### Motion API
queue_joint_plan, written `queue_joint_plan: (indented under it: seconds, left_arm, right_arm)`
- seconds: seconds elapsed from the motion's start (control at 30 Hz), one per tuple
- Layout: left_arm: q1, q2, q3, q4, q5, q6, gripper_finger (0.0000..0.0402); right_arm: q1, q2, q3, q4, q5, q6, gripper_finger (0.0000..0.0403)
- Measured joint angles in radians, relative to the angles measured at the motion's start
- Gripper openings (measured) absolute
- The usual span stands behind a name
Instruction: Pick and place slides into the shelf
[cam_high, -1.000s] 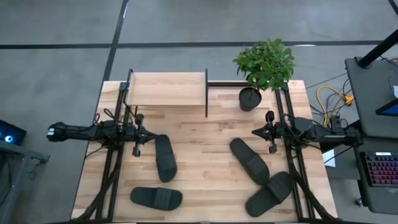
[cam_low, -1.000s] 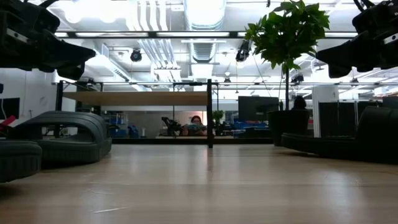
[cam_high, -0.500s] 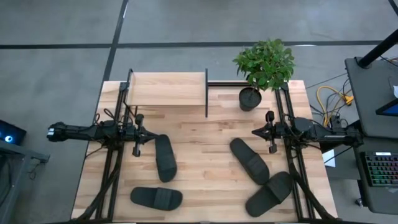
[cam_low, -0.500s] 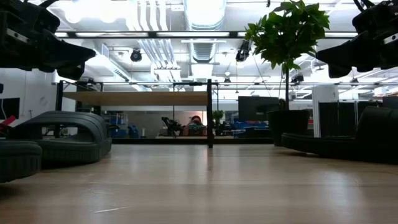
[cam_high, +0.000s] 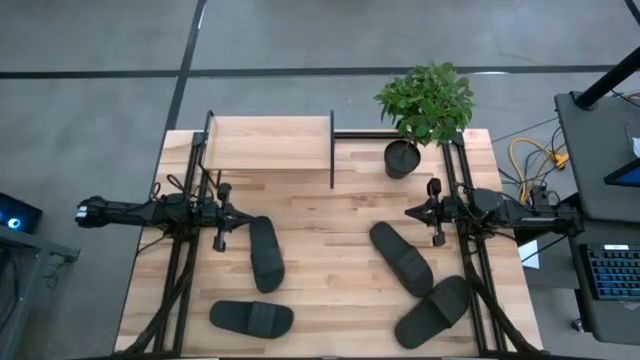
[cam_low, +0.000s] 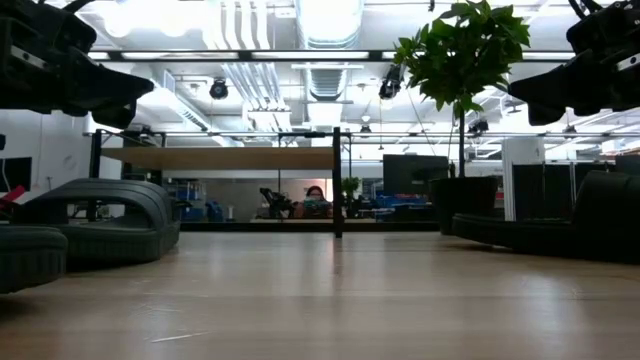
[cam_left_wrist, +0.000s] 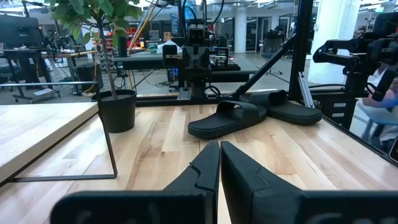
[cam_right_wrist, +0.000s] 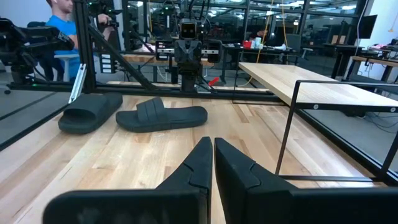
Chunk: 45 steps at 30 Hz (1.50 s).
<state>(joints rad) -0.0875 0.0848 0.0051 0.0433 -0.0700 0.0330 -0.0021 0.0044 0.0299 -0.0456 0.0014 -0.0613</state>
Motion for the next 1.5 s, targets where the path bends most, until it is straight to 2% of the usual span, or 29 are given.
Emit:
queue_joint_plan:
  seconds: [0.73,0.97,1.13,1.4,1.5]
  left_arm:
    - [0.0,0.0,0.0,0.0,0.0,0.0,0.0]
    - [0.0,0.0,0.0,0.0,0.0,0.0,0.0]
    - [0.0,0.0,0.0,0.001,-0.001,0.0,0.0]
    - [0.0,-0.002,0.0,0.118,-0.016,0.001,0.0]
    - [0.0,0.003,0.0,0.135,-0.028,0.054,0.0]
  right_arm:
    - [0.0,0.0,0.0,0.015,0.0,0.001,0.0009]
    - [0.0,0.0,0.0,0.037,0.0,0.068,0.0009]
    - [0.0,0.001,0.0,0.115,-0.001,0.104,0.0009]
    - [0.0,0.006,0.0,0.199,0.027,0.078,0.0009]
    - [0.0,0.007,0.0,0.217,0.048,0.081,0.0009]
